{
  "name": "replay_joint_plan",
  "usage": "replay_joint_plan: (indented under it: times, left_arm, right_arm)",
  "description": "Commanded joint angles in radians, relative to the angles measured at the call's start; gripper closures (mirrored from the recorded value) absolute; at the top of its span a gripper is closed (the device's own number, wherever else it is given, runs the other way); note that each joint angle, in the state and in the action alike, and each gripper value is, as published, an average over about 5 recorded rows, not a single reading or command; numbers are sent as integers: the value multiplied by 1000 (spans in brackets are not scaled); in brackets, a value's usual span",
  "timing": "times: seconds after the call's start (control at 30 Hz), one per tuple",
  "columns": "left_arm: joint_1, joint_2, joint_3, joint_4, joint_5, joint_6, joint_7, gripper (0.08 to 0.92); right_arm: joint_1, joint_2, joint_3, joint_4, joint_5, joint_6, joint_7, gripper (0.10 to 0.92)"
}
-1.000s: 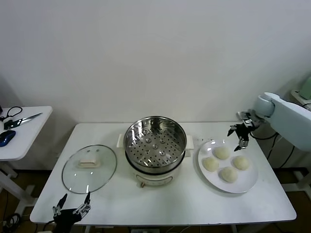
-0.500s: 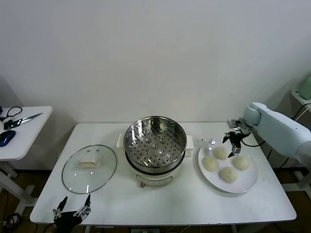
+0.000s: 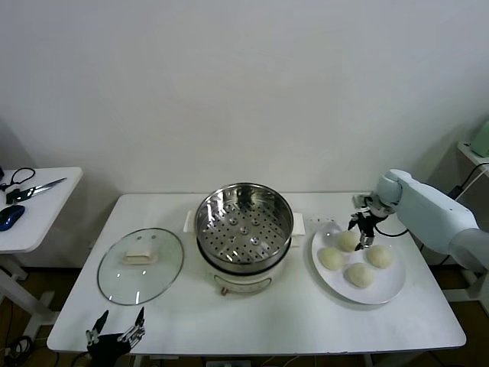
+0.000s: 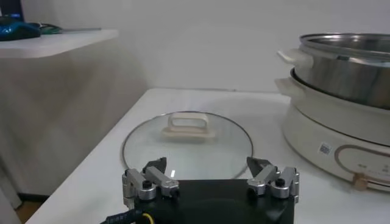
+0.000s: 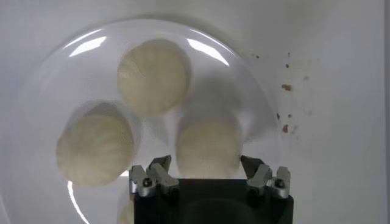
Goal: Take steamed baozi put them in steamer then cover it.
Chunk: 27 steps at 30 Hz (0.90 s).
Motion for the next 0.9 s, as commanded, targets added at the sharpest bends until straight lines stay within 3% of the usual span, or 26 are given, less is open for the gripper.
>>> replay_joint_plan:
  times: [0.03,0.23,0.43,0.67,0.9]
  left_arm:
    - [1,0,3,-1,3,1,0,177]
    - [8,0,7,-6,11,-4,0,177]
    - [16,-2,9,-15,17,-9,1,177]
    - [18,2,9,-27,20,-9,0,177]
    - [15,10,12,-29,26,-7,-1,177]
  right_arm:
    - [-13,14,22,-18,-17,0,21,331]
    - [-8,8,28,0,-12,22,16,347]
    - [112,-55,-47,113,18,80,-3,347]
    - [540,-129,-395,349,213,181,-48,347]
    - [924,-74,-618,669,318,378,-84,347]
